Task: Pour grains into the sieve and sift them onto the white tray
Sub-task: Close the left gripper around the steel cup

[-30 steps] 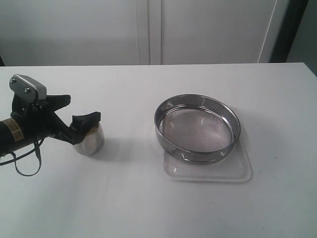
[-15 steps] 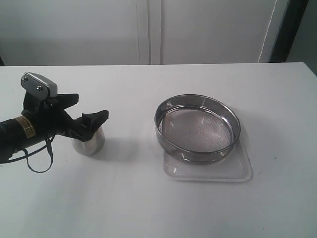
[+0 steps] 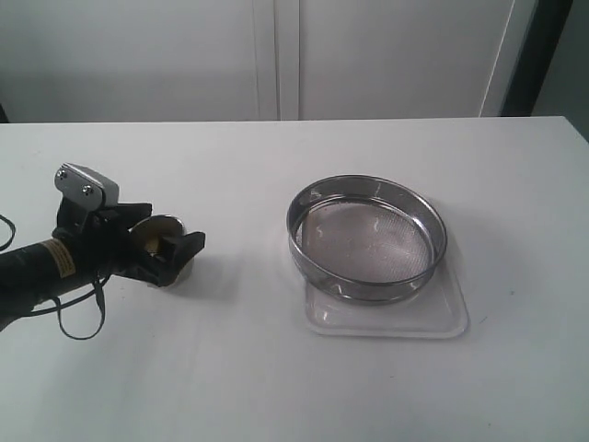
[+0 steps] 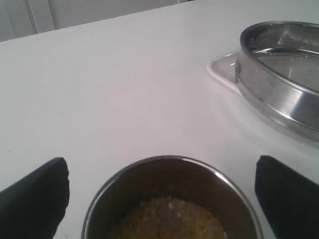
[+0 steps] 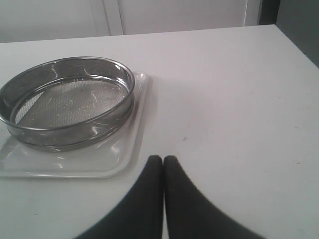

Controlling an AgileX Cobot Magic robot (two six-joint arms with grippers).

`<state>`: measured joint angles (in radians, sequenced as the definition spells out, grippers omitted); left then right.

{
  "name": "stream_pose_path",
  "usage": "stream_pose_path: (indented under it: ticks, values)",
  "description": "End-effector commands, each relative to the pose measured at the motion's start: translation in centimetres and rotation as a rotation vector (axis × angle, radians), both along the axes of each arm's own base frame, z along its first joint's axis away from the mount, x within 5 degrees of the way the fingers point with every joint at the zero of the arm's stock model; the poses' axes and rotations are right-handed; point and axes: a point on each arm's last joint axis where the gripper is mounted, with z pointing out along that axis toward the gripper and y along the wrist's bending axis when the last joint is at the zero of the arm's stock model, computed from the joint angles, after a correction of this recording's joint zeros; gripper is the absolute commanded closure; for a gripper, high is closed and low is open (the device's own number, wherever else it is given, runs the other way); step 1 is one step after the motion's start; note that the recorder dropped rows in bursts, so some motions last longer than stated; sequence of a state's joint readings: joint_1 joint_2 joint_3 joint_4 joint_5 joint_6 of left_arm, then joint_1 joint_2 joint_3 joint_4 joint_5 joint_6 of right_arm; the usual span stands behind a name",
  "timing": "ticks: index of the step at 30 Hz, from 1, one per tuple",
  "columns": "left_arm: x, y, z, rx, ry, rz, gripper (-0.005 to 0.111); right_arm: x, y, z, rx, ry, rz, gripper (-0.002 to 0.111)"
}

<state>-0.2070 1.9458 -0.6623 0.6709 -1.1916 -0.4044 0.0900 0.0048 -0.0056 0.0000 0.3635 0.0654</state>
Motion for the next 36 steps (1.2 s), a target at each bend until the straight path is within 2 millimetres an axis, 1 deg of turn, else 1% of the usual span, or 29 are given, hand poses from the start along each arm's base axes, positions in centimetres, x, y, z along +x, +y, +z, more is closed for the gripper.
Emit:
stream_pose_path:
  ticks: [1, 6, 13, 16, 19, 21, 24, 26, 27, 36]
  values:
    - [0.0, -0.2, -0.7, 0.004, 0.002, -0.008, 0.002, 0.0, 0.0, 0.0, 0.001, -0.013, 0.002, 0.108]
    - [0.0, -0.1, -1.5, 0.013, 0.019, -0.005, 0.002, 0.0, 0.0, 0.0, 0.001, -0.013, 0.002, 0.108]
    - [0.1, -0.1, -1.6, 0.024, 0.013, 0.002, 0.002, 0.0, 0.0, 0.0, 0.001, -0.013, 0.002, 0.108]
    - [0.1, -0.1, -1.6, 0.024, 0.012, 0.003, 0.007, 0.0, 0.0, 0.0, 0.001, -0.013, 0.002, 0.108]
    - [0.1, -0.1, -1.6, 0.024, 0.012, 0.003, 0.019, 0.0, 0.0, 0.0, 0.001, -0.013, 0.002, 0.108]
    - [0.1, 0.0, -1.7, 0.032, 0.024, 0.014, 0.031, 0.0, 0.0, 0.0, 0.001, -0.013, 0.002, 0.108]
    - [0.3, 0.2, -2.1, 0.072, 0.062, 0.031, 0.062, 0.0, 0.0, 0.0, 0.001, -0.013, 0.002, 0.108]
    - [0.3, 0.3, -2.3, 0.096, 0.082, 0.028, 0.092, 0.0, 0.0, 0.0, 0.001, -0.013, 0.002, 0.108]
    - [0.2, 0.2, -2.4, 0.101, 0.084, 0.022, 0.106, 0.0, 0.0, 0.0, 0.001, -0.013, 0.002, 0.108]
    - [0.2, 0.2, -2.3, 0.11, 0.08, 0.015, 0.107, 0.0, 0.0, 0.0, 0.001, -0.013, 0.002, 0.108]
